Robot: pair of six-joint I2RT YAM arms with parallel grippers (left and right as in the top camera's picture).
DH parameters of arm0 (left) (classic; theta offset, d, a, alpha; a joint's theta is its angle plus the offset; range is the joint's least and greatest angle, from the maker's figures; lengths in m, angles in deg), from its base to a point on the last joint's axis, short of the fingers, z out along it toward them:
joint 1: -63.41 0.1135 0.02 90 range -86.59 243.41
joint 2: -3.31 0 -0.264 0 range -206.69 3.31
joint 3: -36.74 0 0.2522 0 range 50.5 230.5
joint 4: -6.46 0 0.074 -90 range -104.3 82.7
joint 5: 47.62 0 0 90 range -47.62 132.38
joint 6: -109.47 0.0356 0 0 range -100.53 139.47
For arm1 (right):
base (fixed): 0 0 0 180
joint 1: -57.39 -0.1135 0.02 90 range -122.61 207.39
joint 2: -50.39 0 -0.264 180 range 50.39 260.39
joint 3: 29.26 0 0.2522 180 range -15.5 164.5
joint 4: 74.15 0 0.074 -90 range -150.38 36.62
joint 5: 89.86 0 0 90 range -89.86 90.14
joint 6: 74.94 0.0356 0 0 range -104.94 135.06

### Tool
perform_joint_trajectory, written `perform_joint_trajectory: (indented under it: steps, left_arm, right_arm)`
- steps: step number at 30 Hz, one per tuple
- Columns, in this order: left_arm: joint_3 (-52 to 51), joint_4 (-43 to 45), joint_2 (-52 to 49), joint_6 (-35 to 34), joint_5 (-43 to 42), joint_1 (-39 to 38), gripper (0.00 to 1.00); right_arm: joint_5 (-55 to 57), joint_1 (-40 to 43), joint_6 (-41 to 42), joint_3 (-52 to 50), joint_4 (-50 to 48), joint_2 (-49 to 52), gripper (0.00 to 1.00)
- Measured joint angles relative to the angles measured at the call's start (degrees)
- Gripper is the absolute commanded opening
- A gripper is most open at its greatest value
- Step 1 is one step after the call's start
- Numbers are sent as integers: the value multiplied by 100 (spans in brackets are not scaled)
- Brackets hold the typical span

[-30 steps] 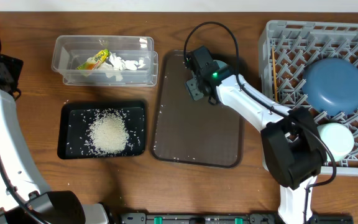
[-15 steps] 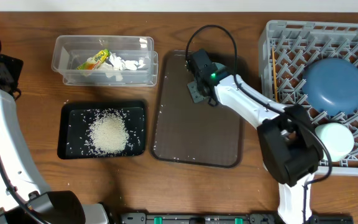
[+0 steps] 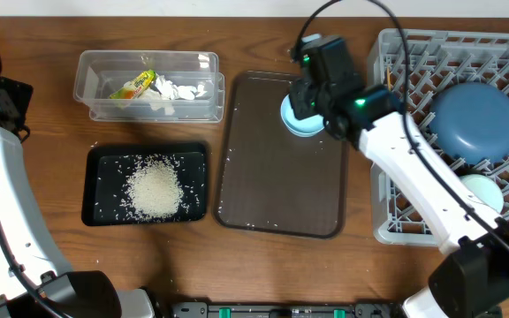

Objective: Sort waste into correct bins and load items into the dishwasher rack
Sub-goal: 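Move the right gripper back over the light blue bowl on the tray, then grasp the light blue bowl rim with the right gripper and lift, then carry the bowl to the rack's back-left corner and release it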

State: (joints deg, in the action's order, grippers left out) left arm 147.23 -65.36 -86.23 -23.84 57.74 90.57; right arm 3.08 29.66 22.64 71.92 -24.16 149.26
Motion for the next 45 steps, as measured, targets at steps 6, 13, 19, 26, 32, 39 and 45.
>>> perform_joint_trajectory:
  steps: [6, 13, 19, 26, 32, 39, 45]
  left_arm:
    - [0, 2, 0, 0, 0, 0, 93]
    - [0, 2, 0, 0, 0, 0, 93]
    - [0, 2, 0, 0, 0, 0, 93]
    - [0, 0, 0, 0, -2, 0, 93]
    - [0, 2, 0, 0, 0, 0, 93]
    - [0, 2, 0, 0, 0, 0, 93]
    - [0, 0, 0, 0, 0, 0, 93]
  right_arm:
    - [-223, 0, -107, 0, 9, 527, 34]
    - [-457, -168, -155, -11, -28, 1867, 38]
    - [-566, -304, -227, -22, -39, 2173, 9]
    - [-461, -306, -236, 203, 173, 2096, 1]
    - [-555, -234, -216, 595, 772, 1714, 1]
    - [-778, 804, -68, 1054, 1279, 424, 1]
    - [-2212, 2782, -13, 1132, 1617, -15, 1]
